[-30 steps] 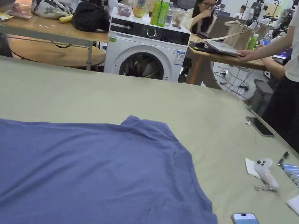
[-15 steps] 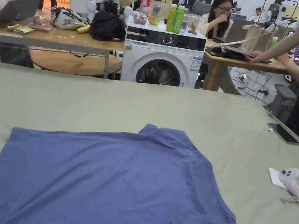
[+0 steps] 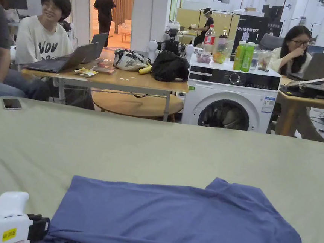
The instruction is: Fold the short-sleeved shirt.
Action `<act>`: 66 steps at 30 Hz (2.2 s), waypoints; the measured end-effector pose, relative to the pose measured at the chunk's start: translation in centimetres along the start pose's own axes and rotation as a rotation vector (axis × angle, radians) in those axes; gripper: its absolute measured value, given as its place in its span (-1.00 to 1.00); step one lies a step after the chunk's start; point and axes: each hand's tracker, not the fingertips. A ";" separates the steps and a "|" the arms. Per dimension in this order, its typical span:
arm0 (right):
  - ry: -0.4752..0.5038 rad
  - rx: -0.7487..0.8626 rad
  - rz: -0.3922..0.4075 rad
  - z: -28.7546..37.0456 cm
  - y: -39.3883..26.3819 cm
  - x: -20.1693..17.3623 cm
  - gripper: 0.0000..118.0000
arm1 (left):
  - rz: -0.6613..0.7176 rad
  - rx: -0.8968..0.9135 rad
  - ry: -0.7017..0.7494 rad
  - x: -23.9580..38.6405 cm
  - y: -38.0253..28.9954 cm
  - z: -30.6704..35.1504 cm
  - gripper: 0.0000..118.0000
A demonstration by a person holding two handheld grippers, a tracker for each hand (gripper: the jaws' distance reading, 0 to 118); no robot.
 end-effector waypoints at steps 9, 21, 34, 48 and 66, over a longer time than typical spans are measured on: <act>-0.080 -0.026 -0.033 -5.7 1.6 0.6 -0.53 | 0.018 0.047 0.049 0.3 2.7 -3.5 -0.56; 0.039 0.189 0.012 4.3 -1.5 -4.6 0.23 | -0.105 0.156 -0.101 6.9 -1.1 4.9 0.22; 0.056 0.191 0.190 9.0 -5.9 -8.9 -1.00 | -0.067 0.184 -0.129 6.4 -4.6 10.6 -1.00; 0.120 0.099 0.110 10.1 -8.2 -5.9 -1.00 | 0.104 -0.098 -0.048 -0.8 -5.1 -0.2 -0.07; -0.093 -0.015 -0.050 1.2 -3.7 1.8 0.37 | -0.133 -0.255 0.107 4.5 -4.7 -3.2 -1.00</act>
